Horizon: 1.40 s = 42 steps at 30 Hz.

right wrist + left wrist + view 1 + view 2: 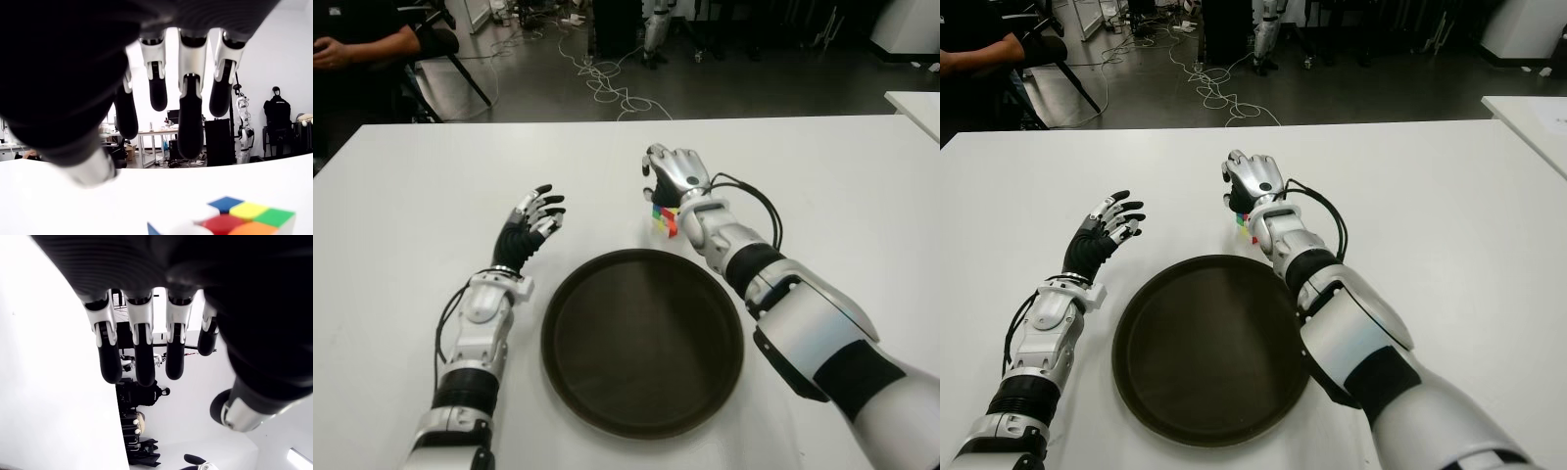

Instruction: Pick up the Rubik's Cube and put it in the plate

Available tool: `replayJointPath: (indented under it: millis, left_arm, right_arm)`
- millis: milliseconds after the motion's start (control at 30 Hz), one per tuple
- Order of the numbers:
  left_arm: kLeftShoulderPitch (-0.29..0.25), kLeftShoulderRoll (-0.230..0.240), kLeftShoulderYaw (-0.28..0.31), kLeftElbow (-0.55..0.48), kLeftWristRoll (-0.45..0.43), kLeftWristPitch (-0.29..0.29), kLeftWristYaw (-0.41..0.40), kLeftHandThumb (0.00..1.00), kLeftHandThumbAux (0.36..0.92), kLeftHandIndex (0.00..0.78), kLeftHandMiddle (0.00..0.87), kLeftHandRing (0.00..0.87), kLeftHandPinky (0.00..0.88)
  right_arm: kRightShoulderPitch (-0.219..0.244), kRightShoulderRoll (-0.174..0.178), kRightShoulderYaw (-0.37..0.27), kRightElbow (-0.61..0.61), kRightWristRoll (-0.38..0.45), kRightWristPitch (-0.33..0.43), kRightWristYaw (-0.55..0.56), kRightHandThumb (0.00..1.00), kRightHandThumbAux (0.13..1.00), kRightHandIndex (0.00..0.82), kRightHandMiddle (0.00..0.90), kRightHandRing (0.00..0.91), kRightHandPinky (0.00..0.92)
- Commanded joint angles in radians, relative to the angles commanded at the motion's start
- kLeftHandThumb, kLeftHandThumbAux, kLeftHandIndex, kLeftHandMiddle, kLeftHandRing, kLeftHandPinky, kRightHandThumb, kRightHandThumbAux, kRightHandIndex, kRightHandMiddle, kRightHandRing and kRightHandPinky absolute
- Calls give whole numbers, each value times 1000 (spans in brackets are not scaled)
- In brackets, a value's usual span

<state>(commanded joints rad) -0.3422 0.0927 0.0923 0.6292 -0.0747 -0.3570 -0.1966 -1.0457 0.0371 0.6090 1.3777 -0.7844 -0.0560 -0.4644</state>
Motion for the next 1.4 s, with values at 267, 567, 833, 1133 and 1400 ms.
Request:
replayJointPath:
  millis: [267,567,833,1133,1400]
  left_arm:
    - [2,1,1,-8,-3,6,-7,288,642,149,240,242,275]
    - [1,2,3,1,-5,-6,-14,309,653,144,231,232,270]
    - [1,0,6,4,-17,-16,-28,312,641,147,235,234,273]
    - [0,4,4,4,-14,-6,-25,324,656,145,234,236,284]
    - [0,4,4,0,-14,0,-23,337,656,144,240,243,287]
  right_arm:
    - [-2,-14,14,3,-12,9,-4,678,741,422,575,557,527]
    - [-1,-20,1,3,9,23,20,678,741,422,571,555,521]
    - [4,-29,-22,3,28,14,45,677,741,422,562,547,515]
    - [6,-32,-49,6,49,15,136,177,729,128,168,174,151]
    - [-13,-41,-54,6,61,57,314,9,411,6,9,10,8]
